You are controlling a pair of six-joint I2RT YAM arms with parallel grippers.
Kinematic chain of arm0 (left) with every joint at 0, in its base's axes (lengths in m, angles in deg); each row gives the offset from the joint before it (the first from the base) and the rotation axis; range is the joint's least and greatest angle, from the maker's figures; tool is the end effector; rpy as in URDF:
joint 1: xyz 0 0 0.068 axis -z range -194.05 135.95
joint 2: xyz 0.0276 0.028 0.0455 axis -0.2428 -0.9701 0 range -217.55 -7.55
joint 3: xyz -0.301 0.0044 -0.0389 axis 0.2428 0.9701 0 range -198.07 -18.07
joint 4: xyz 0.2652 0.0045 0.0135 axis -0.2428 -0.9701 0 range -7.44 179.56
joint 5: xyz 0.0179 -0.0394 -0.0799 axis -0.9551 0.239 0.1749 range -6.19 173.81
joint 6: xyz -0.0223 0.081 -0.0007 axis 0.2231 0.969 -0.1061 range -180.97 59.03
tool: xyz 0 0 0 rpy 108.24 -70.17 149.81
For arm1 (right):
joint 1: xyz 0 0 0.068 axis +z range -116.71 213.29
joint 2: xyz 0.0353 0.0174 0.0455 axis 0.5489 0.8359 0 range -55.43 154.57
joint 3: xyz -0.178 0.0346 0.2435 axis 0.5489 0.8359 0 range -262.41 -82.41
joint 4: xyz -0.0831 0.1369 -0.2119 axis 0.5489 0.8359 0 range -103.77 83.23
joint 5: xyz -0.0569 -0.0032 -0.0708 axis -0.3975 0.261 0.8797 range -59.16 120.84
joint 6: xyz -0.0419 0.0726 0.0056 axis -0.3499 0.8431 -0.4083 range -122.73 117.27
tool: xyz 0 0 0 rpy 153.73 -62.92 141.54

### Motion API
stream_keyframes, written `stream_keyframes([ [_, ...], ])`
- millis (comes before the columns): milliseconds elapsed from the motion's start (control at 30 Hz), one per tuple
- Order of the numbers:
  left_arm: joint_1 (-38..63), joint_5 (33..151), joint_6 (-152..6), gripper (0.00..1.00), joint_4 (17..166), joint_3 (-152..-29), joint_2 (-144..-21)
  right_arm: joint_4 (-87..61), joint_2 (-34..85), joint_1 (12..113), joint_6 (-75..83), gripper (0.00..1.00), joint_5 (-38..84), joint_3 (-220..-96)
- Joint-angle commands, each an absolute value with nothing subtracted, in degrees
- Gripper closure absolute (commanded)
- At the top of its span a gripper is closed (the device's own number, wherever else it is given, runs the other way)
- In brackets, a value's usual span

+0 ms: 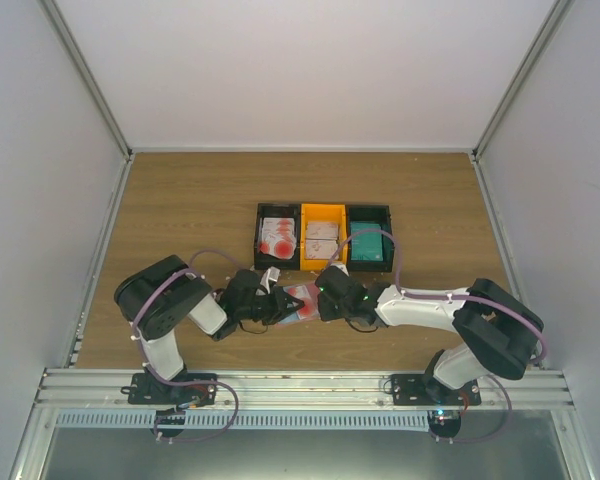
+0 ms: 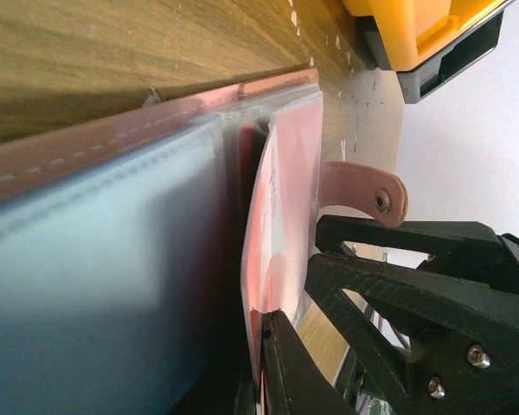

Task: Put the credit cards into the card holder
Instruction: Insert the credit card into the card holder.

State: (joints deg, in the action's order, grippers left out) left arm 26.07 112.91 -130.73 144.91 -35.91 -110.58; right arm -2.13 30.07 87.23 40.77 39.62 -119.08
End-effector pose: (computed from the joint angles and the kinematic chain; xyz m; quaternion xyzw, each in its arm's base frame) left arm 0.1966 -0.2125 0.0892 -0.0926 0.8419 -0.5221 0.1008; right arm 0.1730 0.2185 0.1324 -0.0682 0.9619 0.1422 0.2232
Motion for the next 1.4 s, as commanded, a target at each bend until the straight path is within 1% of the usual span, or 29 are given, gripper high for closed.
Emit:
stream_keyframes([
  [0,27.3,106.7,-128.9,0.96,135.0,-35.0,-108.6,0.4,31.0,88.2,41.3,0.69,35.5,-117.1],
  [200,27.3,104.7,-128.8,1.0,133.1,-35.0,-107.1,-0.5,30.9,88.2,41.0,0.69,34.7,-116.9],
  [300,27.2,103.1,-130.7,1.0,135.3,-32.9,-106.7,-0.3,31.1,88.2,41.1,0.69,34.7,-116.9],
  [600,27.2,103.0,-130.7,1.0,136.1,-32.0,-106.2,-0.2,30.9,88.2,41.6,0.68,34.9,-117.1],
  [667,27.4,104.6,-130.1,1.0,137.2,-32.6,-106.8,-0.3,31.0,88.2,41.6,0.66,34.7,-117.2],
  [767,27.7,106.3,-129.8,1.0,139.2,-32.6,-107.8,-0.8,30.1,88.2,41.7,0.57,34.2,-116.9],
  [933,27.8,108.9,-129.7,1.0,141.7,-32.4,-109.0,-2.3,26.4,88.2,42.4,0.47,33.2,-116.1],
  [1100,27.9,112.0,-129.0,1.0,142.7,-33.3,-109.3,-2.4,26.1,88.2,42.7,0.45,32.3,-115.9],
  [1367,27.9,113.9,-129.1,1.0,139.6,-35.1,-109.5,-2.3,26.0,88.2,43.6,0.43,33.2,-115.7],
])
